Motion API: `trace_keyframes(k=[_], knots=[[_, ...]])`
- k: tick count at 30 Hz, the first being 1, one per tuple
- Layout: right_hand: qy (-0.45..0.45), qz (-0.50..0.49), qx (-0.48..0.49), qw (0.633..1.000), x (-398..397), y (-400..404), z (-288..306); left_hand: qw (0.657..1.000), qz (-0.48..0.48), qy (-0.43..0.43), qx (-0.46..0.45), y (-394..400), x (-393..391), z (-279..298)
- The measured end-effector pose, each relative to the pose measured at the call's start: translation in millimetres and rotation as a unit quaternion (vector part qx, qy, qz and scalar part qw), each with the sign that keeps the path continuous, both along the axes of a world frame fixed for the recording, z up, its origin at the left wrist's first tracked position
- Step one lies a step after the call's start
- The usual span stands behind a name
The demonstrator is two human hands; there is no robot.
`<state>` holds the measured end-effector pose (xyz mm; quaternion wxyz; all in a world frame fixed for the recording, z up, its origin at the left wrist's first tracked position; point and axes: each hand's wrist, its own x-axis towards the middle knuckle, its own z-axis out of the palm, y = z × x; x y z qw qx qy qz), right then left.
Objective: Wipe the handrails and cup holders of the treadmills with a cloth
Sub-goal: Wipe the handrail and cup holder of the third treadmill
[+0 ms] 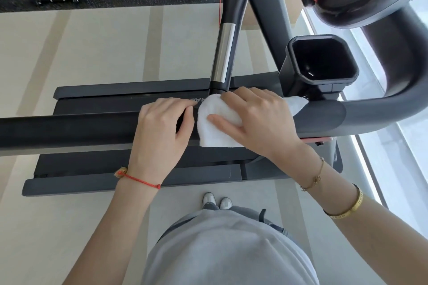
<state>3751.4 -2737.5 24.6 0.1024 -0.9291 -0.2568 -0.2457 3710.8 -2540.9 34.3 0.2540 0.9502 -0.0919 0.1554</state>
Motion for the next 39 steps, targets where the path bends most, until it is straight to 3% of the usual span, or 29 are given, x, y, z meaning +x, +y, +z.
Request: trace_keyframes(k=[17, 25, 27, 31, 35, 39], knots=[[-0.095, 0.066, 0.036, 0.993, -3.1, -57.4, -4.3, 0.998, -0.049, -0.014, -0.02, -47.3, 21.4, 14.6], [-0.083, -0.095, 0.218, 0.968, 13.3, -154.7, 46.5, 0.999, -0.033, -0.017, -0.04, -109.4, 47.8, 22.6], [-0.064, -0.152, 0.233, 0.958, 27.3, -181.2, 58.1, 0.999, -0.034, -0.006, -0.039, -124.9, 58.0, 24.5], [0.053, -0.251, 0.173, 0.951, 57.2, -215.6, 58.5, 0.998, -0.021, 0.024, -0.048, -150.7, 76.4, 23.8], [0.154, -0.225, 0.132, 0.953, 75.0, -215.1, 46.0, 0.997, 0.014, 0.055, -0.046, -168.7, 90.5, 19.0], [0.231, -0.174, 0.027, 0.957, 88.8, -213.1, 37.4, 0.995, 0.035, 0.079, -0.046, -178.3, 102.9, 14.7]])
